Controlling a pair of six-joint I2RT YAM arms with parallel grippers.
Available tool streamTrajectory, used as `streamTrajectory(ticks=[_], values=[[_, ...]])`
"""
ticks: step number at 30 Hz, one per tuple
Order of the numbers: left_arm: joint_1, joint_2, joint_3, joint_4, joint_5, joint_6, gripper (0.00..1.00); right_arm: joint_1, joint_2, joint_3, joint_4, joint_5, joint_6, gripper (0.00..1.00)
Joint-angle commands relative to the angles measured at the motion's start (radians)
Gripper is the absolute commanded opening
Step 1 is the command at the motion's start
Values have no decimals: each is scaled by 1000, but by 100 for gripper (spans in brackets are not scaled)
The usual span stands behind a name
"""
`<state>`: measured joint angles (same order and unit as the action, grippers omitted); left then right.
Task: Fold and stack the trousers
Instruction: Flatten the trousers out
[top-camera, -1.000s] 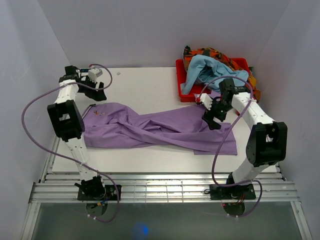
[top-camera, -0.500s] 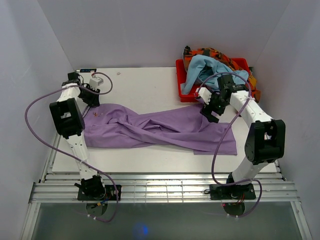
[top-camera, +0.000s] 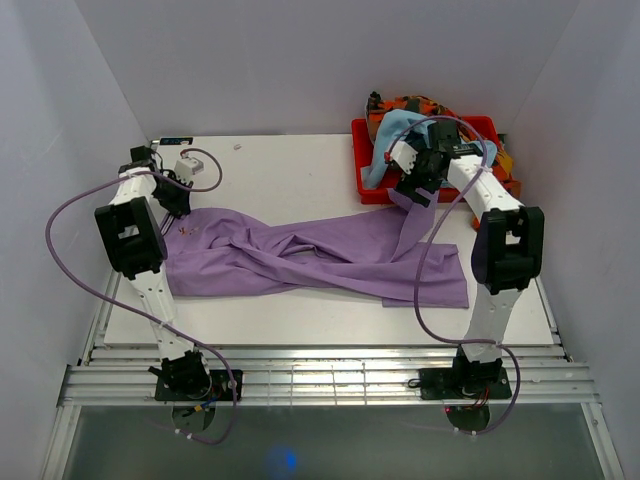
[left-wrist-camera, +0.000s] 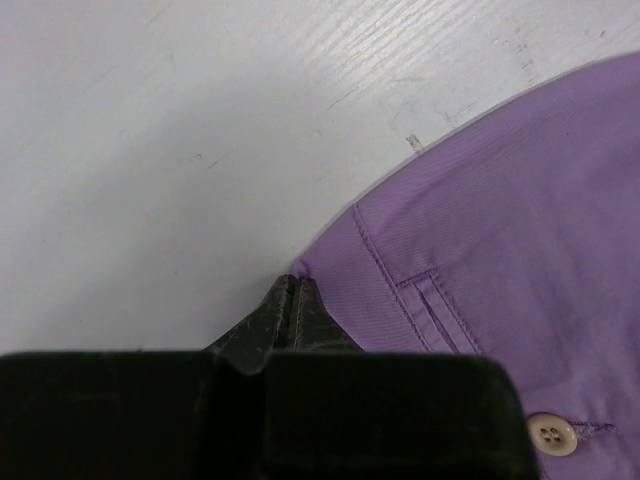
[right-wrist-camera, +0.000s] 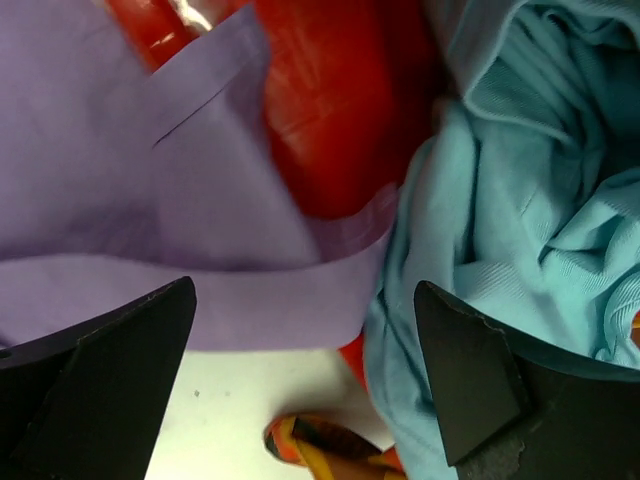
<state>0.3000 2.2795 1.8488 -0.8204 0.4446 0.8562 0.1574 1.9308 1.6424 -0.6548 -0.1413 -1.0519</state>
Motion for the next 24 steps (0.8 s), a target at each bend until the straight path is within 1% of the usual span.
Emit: streamTrajectory(ticks=[1,4,6,7,8,11,12,13,14,16,17,19,20,22,23,24], values=[[10,-34,15,-34,-37,15,0,-4,66,126,-8,3,84,95],[11,-35,13,-33,-34,12,0,-9,115,154,-22,28,50,96],[11,-34,18,-33,-35,10,0,-10,135,152,-35,28,29,100],[10,-34,20,-33,-34,7,0,-12,142,161,-66,19,18,98],[10,-32,21,-33,-35,6,0,-12,146,163,-81,13,10,88],[10,-32,30,-31,-35,1,0,-15,143,142,-91,8,4,73],[11,-31,30,-31,-34,-2,0,-16,137,137,-91,8,3,65],[11,-31,35,-31,-34,-3,0,-19,135,125,-91,5,1,62],[10,-31,35,-31,-32,-5,0,-21,131,120,-92,6,-3,56],[10,-28,39,-31,-35,-8,0,-25,125,112,-98,3,-7,47],[10,-28,43,-31,-34,-12,0,-27,120,111,-103,3,-8,40],[10,-26,44,-29,-35,-16,0,-33,111,108,-103,-3,-8,33],[10,-26,47,-29,-35,-16,0,-36,105,109,-103,-6,-7,27],[10,-29,47,-29,-34,-19,0,-41,83,111,-103,-12,-7,20],[11,-31,46,-28,-34,-20,0,-41,71,112,-105,-15,-7,12],[11,-32,46,-28,-34,-25,0,-41,62,117,-106,-18,-7,8]])
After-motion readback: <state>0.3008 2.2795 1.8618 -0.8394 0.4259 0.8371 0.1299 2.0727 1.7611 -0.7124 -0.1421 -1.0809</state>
